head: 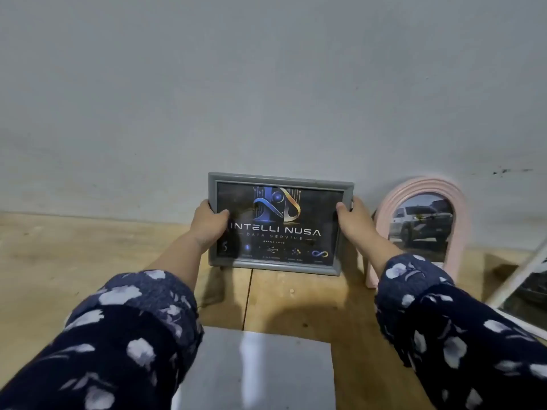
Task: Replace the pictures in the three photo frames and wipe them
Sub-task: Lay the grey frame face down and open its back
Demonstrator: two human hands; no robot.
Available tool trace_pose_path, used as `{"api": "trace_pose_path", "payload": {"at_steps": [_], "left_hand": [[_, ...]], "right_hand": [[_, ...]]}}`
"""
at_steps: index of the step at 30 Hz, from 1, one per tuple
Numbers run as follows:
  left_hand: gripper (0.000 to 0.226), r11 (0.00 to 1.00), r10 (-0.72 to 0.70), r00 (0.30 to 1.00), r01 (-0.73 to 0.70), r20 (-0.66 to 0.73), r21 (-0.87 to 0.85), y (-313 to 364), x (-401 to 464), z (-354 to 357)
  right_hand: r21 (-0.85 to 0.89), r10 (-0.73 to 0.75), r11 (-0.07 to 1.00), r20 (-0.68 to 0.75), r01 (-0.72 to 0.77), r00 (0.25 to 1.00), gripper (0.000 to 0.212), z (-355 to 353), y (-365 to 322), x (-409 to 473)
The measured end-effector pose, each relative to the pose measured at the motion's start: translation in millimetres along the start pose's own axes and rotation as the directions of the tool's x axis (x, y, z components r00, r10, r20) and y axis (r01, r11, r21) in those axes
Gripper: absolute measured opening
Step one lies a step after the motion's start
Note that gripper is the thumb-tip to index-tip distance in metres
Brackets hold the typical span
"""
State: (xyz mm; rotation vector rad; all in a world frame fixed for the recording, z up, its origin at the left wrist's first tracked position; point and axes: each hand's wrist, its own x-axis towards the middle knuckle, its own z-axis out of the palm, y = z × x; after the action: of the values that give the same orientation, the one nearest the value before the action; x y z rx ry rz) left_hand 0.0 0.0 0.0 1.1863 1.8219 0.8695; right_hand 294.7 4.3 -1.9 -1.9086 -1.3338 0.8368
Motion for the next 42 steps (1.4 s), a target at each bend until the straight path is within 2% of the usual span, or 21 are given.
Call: {"api": "trace_pose_path", "payload": {"at_steps": [8,11,16,17,19,22,23,26,30,34,37,40,42], "left_hand": [[0.047,0.978,0.014,0.999,-0.021,-0.033,-0.209,10.2,-38.4,-3.8],[0.057,0.973,0.026,1.0,-0.029,-0.015,-0.231,12.8,-62.3,-2.6],[0.084,0.969,0.074,0.988,-0.039,0.136,-0.245,9.5,-97.6,26.1],[0.081,0.962,0.089,0.985,-0.047,0.147,-0.268,4.5,-98.6,36.9],[0.069,0.957,0.086,0.98,-0.032,0.18,-0.287,12.9,-139.9,50.3],[0.039,0.931,0.099,0.969,-0.01,0.226,-0.364,23.8,-190.8,75.3],[0.035,0.915,0.114,0.965,-0.01,0.235,-0.404,26.9,-203.6,83.7],[0.034,0.901,0.144,0.965,-0.037,0.219,-0.432,32.3,-233.6,109.2],[0.036,0.891,0.173,0.973,-0.088,0.156,-0.445,26.8,-253.2,144.1],[0.036,0.893,0.172,0.981,-0.119,0.085,-0.433,21.2,-280.2,161.7],[0.053,0.895,0.154,0.987,-0.12,0.045,-0.43,13.6,-296.9,168.6],[0.092,0.906,0.054,0.998,-0.034,0.035,-0.422,5.5,-313.0,172.4],[0.099,0.924,-0.002,1.0,0.0,-0.006,-0.384,1.8,-325.1,172.7]], "right_hand": [[0.117,-0.019,0.993,-0.065,0.027,0.998,0.048,-14.8,-13.8,-45.5],[0.173,0.037,0.985,-0.096,-0.02,0.995,0.057,-31.8,-6.6,-76.1],[0.265,0.12,0.962,-0.17,-0.072,0.978,0.077,-76.2,24.5,-129.4],[0.275,0.122,0.959,-0.187,-0.068,0.975,0.079,-85.6,30.7,-136.3],[0.276,0.107,0.96,-0.237,-0.038,0.966,0.068,-109.0,44.7,-154.5],[0.294,0.093,0.956,-0.28,-0.007,0.955,0.057,-140.7,65.2,-172.3],[0.303,0.098,0.953,-0.286,-0.007,0.953,0.055,-150.1,73.8,-176.3],[0.327,0.119,0.945,-0.274,-0.024,0.954,0.057,-178.4,97.2,-189.1],[0.402,0.163,0.914,-0.214,-0.065,0.963,0.069,-208.3,131.3,-197.3],[0.427,0.154,0.902,-0.168,-0.069,0.974,0.062,-222.8,160.9,-208.2],[0.463,0.152,0.884,-0.166,-0.059,0.974,0.06,-228.3,173.5,-216.6],[0.515,0.192,0.856,-0.221,-0.053,0.956,0.06,-228.7,180.0,-228.6],[0.56,0.233,0.826,-0.238,-0.062,0.943,0.064,-225.9,190.4,-236.7]]}}
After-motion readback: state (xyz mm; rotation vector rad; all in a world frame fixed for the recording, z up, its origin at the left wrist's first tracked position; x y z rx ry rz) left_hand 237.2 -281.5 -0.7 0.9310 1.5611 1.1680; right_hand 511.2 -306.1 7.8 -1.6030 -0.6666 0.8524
